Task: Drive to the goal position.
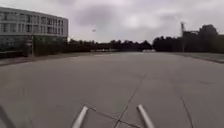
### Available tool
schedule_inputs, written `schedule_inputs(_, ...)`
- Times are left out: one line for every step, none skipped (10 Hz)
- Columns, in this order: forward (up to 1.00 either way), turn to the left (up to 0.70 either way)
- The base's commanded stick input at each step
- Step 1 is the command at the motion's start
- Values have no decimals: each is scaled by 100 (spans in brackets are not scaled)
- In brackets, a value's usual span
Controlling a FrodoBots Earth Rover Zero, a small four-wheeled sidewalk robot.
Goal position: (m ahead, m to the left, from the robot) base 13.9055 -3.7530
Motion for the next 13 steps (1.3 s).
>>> schedule_inputs(100,-27)
schedule_inputs(100,-27)
schedule_inputs(100,-27)
schedule_inputs(100,-27)
schedule_inputs(100,-27)
schedule_inputs(100,-27)
schedule_inputs(100,-27)
schedule_inputs(100,-1)
schedule_inputs(0,0)
schedule_inputs(0,0)
schedule_inputs(0,0)
schedule_inputs(0,0)
schedule_inputs(0,0)
